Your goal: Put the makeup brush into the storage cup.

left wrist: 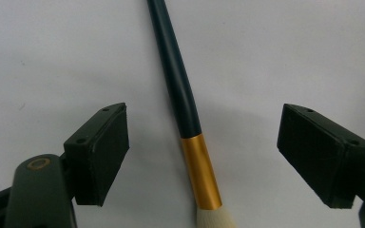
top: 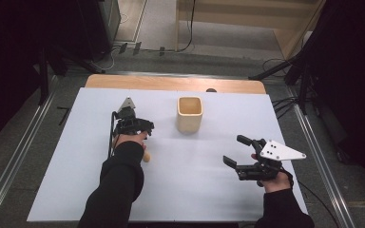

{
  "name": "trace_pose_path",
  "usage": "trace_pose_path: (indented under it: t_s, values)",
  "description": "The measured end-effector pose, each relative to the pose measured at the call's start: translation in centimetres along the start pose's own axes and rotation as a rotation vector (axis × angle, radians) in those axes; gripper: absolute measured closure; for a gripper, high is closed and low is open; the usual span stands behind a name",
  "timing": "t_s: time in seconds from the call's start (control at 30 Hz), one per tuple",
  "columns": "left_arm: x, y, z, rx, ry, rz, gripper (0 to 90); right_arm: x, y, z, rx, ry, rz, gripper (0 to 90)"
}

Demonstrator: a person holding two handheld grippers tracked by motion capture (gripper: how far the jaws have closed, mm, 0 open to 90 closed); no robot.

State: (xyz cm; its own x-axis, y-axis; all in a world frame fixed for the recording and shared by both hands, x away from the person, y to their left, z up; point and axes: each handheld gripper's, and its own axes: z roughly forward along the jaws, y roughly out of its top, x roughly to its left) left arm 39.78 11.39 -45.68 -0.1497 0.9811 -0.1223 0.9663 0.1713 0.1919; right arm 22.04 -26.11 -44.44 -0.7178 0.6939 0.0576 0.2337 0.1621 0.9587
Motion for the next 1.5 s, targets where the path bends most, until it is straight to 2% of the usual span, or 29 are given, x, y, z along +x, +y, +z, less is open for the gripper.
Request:
trace_pose_path:
  t_s: [0.2, 0.37, 0.5, 0.63, 0.83, 1.03, 1.07, 1.1, 1.3, 1.5]
  values:
    - [-0.1, -0.4, 0.6, 0.004, 0.003, -0.009, 19.8, 0.1, 0.0, 0.0, 0.003, -0.001, -0.003, 15.1]
    - [0.1, -0.9, 1.2, -0.004, 0.032, -0.022, 24.1, 0.0, 0.0, 0.0, 0.004, 0.000, -0.004, 15.1]
    - [-0.3, -1.1, 1.5, -0.006, 0.056, -0.003, 26.2, 0.1, 0.1, 0.0, 0.001, 0.000, -0.014, 15.2]
    - [-0.5, -1.2, 1.6, -0.011, 0.076, -0.001, 27.7, 0.1, 0.1, 0.0, 0.003, 0.000, -0.015, 15.2]
    - [-1.0, -1.5, 1.6, -0.028, 0.138, 0.016, 36.2, 0.1, 0.1, 0.0, 0.008, -0.001, -0.018, 15.3]
    - [-1.3, -1.7, 1.8, -0.045, 0.168, 0.027, 38.8, 0.2, 0.1, 0.1, 0.012, 0.002, -0.026, 15.4]
    - [-1.5, -1.9, 1.7, -0.052, 0.171, 0.032, 41.4, 0.2, 0.1, 0.1, 0.012, 0.002, -0.027, 15.5]
    - [-1.6, -1.9, 1.7, -0.053, 0.173, 0.038, 41.4, 0.2, 0.1, 0.1, 0.012, 0.002, -0.027, 15.5]
    - [-2.2, -1.9, 1.6, -0.050, 0.171, 0.027, 55.7, 0.3, 0.1, 0.1, 0.016, 0.003, -0.036, 15.6]
    - [-2.3, -1.8, 1.5, -0.036, 0.167, 0.012, 62.0, 0.3, 0.2, 0.1, 0.013, 0.004, -0.040, 15.7]
